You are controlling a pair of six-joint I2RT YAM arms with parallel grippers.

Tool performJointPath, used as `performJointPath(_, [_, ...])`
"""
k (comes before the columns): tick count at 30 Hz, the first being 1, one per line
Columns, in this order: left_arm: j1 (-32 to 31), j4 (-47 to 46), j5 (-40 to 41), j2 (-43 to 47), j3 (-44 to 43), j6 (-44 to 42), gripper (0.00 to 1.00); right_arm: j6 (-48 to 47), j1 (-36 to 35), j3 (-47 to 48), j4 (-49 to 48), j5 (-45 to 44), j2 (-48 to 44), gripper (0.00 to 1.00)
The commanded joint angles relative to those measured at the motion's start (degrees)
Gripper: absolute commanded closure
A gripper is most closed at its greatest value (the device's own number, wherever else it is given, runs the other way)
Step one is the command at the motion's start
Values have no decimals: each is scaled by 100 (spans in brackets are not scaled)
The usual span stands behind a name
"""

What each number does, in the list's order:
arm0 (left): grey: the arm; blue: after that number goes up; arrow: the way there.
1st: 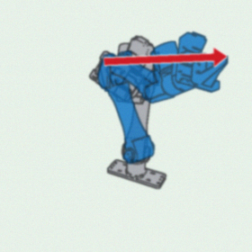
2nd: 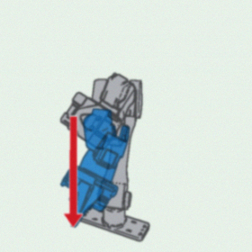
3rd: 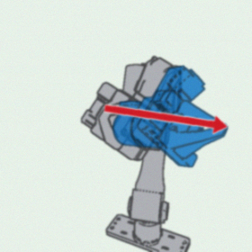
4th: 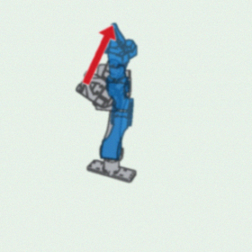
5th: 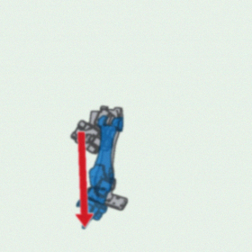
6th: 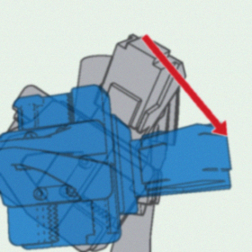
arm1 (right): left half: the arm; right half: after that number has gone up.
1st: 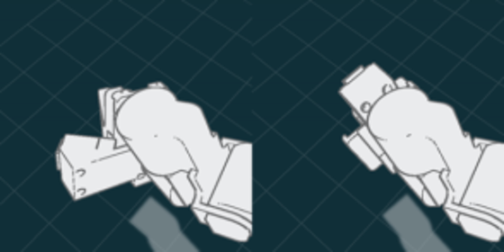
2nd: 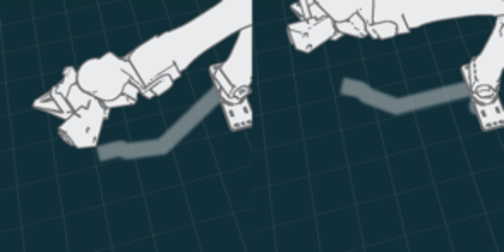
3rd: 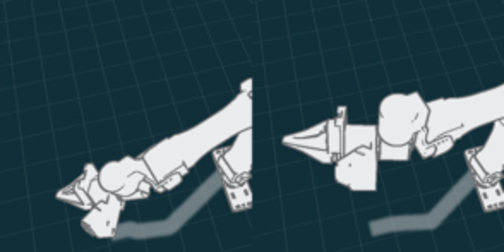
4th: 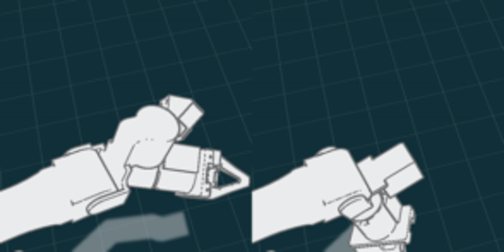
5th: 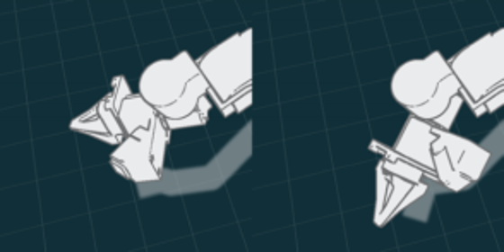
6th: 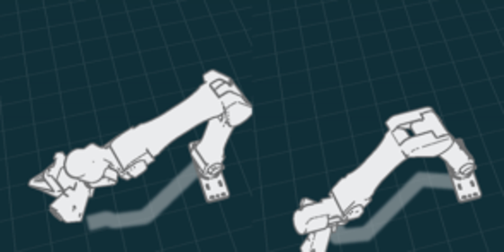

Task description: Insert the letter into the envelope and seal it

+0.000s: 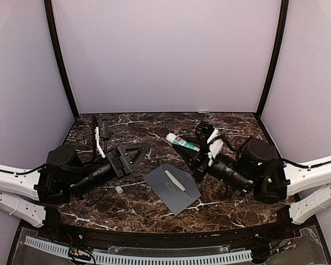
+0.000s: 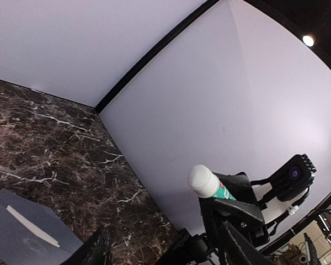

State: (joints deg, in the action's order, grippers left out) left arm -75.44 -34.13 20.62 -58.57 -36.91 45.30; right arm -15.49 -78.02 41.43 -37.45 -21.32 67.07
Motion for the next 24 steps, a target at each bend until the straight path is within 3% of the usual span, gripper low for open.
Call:
performJointPath(1, [-10, 1266, 1009, 179, 301, -11, 35, 1226, 322, 504, 2043, -1117, 66, 100])
performJointPath(6, [-15, 1777, 1264, -237, 331, -215, 42, 2484, 948, 577, 3571, -562, -174, 100])
performJointPath(10, [7, 2133, 1243, -1060, -17, -436, 47, 3145, 1446, 694, 4566, 167, -277, 100])
performJointPath(12, [174, 2338, 999, -1531, -272, -516, 51, 3463, 1682, 904, 5170, 585, -142, 100])
performJointPath(16, [817, 2322, -316, -2362, -610, -714, 64, 3806, 1897, 1315, 5908, 1194, 256, 100])
performJointPath(24, [1723, 2039, -1215, -3508, -986, -1370, 76, 3864, 2019, 2197, 6659, 2184, 1339, 100])
